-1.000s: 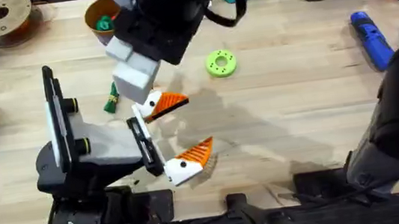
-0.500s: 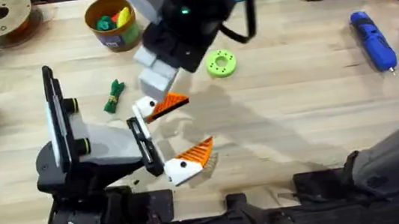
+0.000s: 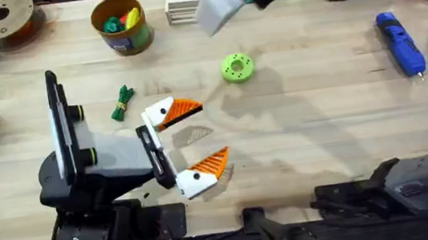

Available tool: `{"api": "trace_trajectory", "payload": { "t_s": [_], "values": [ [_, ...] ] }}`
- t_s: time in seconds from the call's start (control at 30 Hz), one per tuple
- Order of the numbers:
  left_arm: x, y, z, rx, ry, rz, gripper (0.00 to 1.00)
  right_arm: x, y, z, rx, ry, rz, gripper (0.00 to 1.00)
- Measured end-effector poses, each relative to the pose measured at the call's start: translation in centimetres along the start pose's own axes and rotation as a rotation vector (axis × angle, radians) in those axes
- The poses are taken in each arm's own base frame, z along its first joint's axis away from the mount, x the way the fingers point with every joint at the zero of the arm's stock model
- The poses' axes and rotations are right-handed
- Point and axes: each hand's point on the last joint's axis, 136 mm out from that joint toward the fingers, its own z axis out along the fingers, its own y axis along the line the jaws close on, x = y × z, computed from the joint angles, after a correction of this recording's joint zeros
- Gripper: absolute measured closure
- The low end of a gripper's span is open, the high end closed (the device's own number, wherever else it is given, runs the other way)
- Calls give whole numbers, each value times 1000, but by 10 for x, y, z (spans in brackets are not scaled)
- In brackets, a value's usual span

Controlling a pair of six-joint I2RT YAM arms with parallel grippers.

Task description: Pick up the gripper from the table and insert it into the empty holder that is missing its gripper. Then pick up a screw, insert it into the mounting hole, and use the screwdriver to tighten it. Finally, clean up the table by picking up the vegetable and placing it into the bucket.

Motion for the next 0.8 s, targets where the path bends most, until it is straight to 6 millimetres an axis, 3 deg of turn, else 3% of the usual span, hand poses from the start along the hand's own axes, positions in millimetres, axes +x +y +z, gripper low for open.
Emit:
{"api": "trace_trajectory", "payload": {
  "t_s": [0.17,0.4,0.53,0.8],
  "values": [
    [0,0,0,0,0,0,15,1,-30,-9,40,-22,73,149],
    [0,0,0,0,0,0,16,6,-59,-44,85,-93,144,147],
    [0,0,0,0,0,0,15,14,-68,-58,103,-105,173,146],
    [0,0,0,0,0,0,13,23,-72,-63,113,-88,193,146]
  ]
}}
